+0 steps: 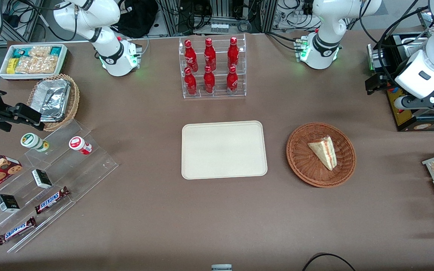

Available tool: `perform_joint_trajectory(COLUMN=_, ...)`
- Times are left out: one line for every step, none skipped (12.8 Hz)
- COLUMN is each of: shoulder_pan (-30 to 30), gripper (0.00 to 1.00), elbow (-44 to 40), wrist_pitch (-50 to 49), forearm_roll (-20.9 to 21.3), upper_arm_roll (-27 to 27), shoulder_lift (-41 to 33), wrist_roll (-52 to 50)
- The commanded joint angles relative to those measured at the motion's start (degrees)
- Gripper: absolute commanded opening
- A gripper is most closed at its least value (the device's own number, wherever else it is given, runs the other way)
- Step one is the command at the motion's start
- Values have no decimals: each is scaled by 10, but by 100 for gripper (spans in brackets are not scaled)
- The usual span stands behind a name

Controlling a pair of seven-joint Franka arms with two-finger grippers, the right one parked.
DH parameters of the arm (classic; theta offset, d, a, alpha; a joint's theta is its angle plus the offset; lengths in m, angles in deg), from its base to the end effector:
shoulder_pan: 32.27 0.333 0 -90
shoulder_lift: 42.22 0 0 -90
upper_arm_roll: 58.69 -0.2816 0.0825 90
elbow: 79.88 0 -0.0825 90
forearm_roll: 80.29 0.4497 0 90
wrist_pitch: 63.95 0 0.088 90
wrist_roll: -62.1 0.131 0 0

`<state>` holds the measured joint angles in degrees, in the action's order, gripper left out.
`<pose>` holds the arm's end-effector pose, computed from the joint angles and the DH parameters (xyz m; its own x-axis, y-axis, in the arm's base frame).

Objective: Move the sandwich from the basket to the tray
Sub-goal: 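Move the left gripper over the wicker basket above the sandwich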

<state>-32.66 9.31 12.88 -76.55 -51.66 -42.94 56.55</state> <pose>0.5824 -0.0665 0.5643 0.9809 -0.0152 -0.1939 -0.0324 -0.9958 -0.0859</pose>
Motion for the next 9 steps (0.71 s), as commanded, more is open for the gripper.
perform_joint_trajectory(shoulder_pan=10, gripper=100, elbow=6, wrist_pitch=8, forearm_roll=-2, upper_arm_roll=9, shoulder_lift=-7, wrist_roll=5)
perform_joint_trajectory(shoulder_pan=10, gripper=100, elbow=9, wrist_pitch=10, forearm_roll=-14, upper_arm_roll=9, shoulder_lift=-2, wrist_roll=4)
perform_joint_trajectory(shoulder_pan=10, gripper=100, elbow=14, wrist_pitch=16, forearm_roll=-18, upper_arm_roll=9, shoulder_lift=5, wrist_roll=7)
perform_joint_trajectory(shoulder_pan=7, gripper=100, elbow=26, wrist_pitch=30, forearm_roll=-18, upper_arm_roll=10, shoulder_lift=13, wrist_roll=7)
perform_joint_trajectory(shoulder_pan=6, gripper=100, elbow=50, wrist_pitch=54, forearm_roll=-16, upper_arm_roll=11, shoulder_lift=20, wrist_roll=8)
perform_joint_trajectory(shoulder_pan=5, gripper=100, elbow=80, wrist_pitch=89, forearm_roll=-16, upper_arm_roll=13, shoulder_lift=22, wrist_roll=8)
perform_joint_trajectory(shoulder_pan=5, gripper=100, elbow=118, wrist_pitch=131, forearm_roll=-15, upper_arm_roll=18, shoulder_lift=21, wrist_roll=8)
perform_joint_trajectory(shoulder_pan=4, gripper=100, elbow=145, wrist_pitch=160, forearm_roll=-15, upper_arm_roll=21, shoulder_lift=20, wrist_roll=8)
perform_joint_trajectory(shoulder_pan=3, gripper=100, elbow=168, wrist_pitch=186, forearm_roll=-16, upper_arm_roll=23, shoulder_lift=22, wrist_roll=7)
